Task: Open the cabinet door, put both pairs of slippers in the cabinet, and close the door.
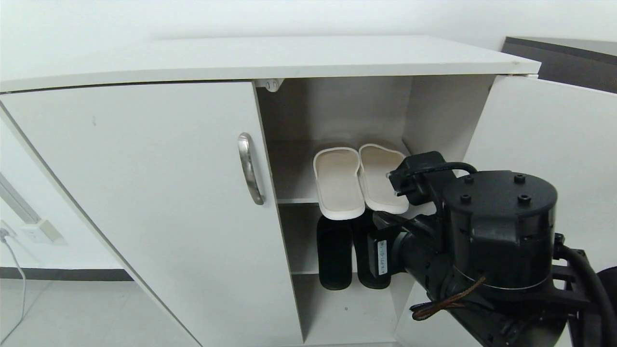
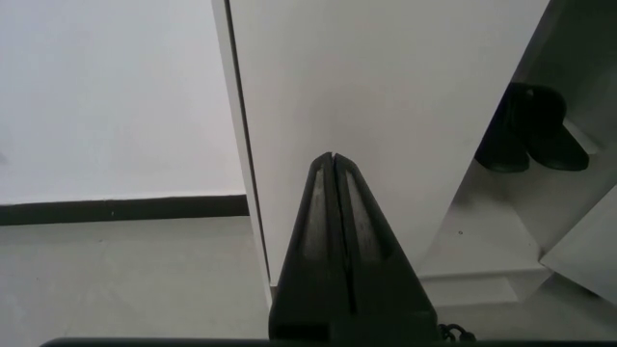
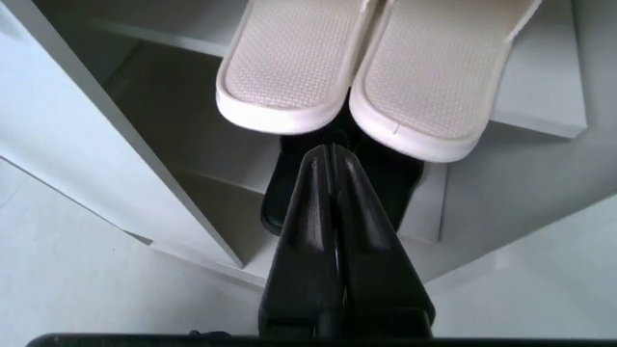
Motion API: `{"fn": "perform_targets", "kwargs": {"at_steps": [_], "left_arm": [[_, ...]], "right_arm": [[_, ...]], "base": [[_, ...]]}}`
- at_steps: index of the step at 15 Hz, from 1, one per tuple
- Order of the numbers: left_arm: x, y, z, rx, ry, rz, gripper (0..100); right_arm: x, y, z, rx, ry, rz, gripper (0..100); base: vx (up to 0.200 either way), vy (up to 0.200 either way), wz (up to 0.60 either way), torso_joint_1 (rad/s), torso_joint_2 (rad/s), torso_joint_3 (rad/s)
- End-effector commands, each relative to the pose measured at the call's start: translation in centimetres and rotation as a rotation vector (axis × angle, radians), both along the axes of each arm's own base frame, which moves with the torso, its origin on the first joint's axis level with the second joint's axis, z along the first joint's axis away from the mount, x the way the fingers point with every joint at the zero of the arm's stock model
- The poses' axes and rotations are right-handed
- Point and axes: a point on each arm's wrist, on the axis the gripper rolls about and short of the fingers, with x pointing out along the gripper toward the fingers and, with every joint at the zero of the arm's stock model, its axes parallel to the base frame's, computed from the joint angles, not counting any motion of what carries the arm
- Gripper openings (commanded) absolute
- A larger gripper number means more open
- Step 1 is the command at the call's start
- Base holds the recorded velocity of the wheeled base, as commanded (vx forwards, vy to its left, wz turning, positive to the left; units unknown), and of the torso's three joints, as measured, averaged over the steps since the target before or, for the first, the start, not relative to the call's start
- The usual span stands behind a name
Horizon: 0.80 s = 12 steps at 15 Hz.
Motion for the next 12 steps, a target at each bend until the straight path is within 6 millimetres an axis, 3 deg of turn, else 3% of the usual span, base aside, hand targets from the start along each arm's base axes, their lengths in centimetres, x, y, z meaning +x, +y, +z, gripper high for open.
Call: {"fn": "perform_targets", "kwargs": {"at_steps": [1, 12], "left_arm": [[0.01, 0.0, 0.0, 0.002, 0.002, 0.001, 0], [0.01, 0.0, 0.0, 0.0, 0.002, 0.001, 0]], "right_arm": [[0.23, 0.22, -0.5, -0.011, 0.01, 0.003, 0], [0.39, 0.17, -0.88, 0.001, 0.016, 0.032, 0]], "base": [[0.0, 0.0, 0.0, 0.0, 0.0, 0.0], [-0.2, 0.0, 0.0, 0.003, 0.0, 0.002]]}}
